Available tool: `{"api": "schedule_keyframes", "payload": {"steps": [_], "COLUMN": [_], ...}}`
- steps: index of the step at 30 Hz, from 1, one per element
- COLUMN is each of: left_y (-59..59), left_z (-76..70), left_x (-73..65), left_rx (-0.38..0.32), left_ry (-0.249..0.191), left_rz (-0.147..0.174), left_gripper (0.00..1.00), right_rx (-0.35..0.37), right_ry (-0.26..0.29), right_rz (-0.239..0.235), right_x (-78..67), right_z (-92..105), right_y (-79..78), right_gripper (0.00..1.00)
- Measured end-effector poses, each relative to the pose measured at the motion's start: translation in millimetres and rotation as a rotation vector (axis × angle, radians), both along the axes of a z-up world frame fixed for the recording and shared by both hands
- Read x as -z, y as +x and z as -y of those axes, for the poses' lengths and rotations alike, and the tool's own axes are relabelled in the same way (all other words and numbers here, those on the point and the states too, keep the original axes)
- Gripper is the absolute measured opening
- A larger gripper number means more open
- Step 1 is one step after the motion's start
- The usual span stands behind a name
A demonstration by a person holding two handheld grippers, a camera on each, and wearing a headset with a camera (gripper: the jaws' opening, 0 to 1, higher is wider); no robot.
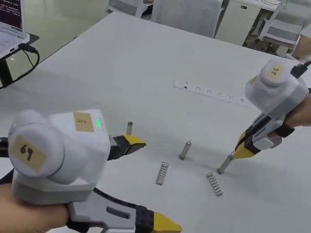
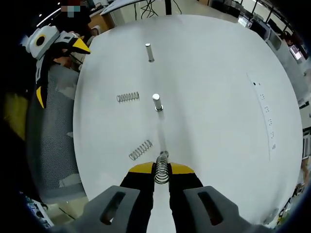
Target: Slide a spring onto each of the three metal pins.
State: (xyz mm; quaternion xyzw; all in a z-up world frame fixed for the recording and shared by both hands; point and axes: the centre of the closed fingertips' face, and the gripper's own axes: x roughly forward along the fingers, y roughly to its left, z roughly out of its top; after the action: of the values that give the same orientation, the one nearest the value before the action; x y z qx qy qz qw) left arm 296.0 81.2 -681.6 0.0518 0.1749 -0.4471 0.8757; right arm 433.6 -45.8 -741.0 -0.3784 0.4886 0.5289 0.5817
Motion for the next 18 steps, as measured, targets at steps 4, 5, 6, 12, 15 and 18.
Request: {"api": "schedule_keyframes", "payload": {"steps": [4, 5, 6, 12, 15, 18], "left_y": [-0.3, -0.4, -0.7, -1.3, -1.5, -1.7], "left_z": [0.2, 0.3, 0.4, 1.0, 0.9, 0.7], "left_x": [0.5, 0.5, 0.5, 0.6, 0.3, 0.3], "left_rx": [0.001, 0.002, 0.002, 0.004, 0.005, 0.005], "left_ry": [0.001, 0.001, 0.000, 0.001, 0.000, -0.001], "left_rz": [-0.001, -0.001, -0.002, -0.002, -0.001, -0.001], "left_gripper": [0.84, 0.84, 0.84, 0.83, 0.83, 0.83], "right_rx": [-0.001, -0.001, -0.003, -0.011, -0.012, -0.010], "right_ry": [-0.001, -0.002, -0.008, -0.011, -0.014, -0.013], "right_rz": [-0.002, -0.003, 0.000, 0.003, 0.002, 0.000], "right_x": [1.6, 1.9, 2.6, 3.9, 4.9, 5.4], "right_z": [-0.1, -0.2, 0.5, 0.3, 0.7, 0.1], "right_y": [-0.6, -0.8, -0.8, -0.4, -1.1, -1.9], "right_gripper": [0.08, 0.08, 0.08, 0.08, 0.08, 0.08]}}
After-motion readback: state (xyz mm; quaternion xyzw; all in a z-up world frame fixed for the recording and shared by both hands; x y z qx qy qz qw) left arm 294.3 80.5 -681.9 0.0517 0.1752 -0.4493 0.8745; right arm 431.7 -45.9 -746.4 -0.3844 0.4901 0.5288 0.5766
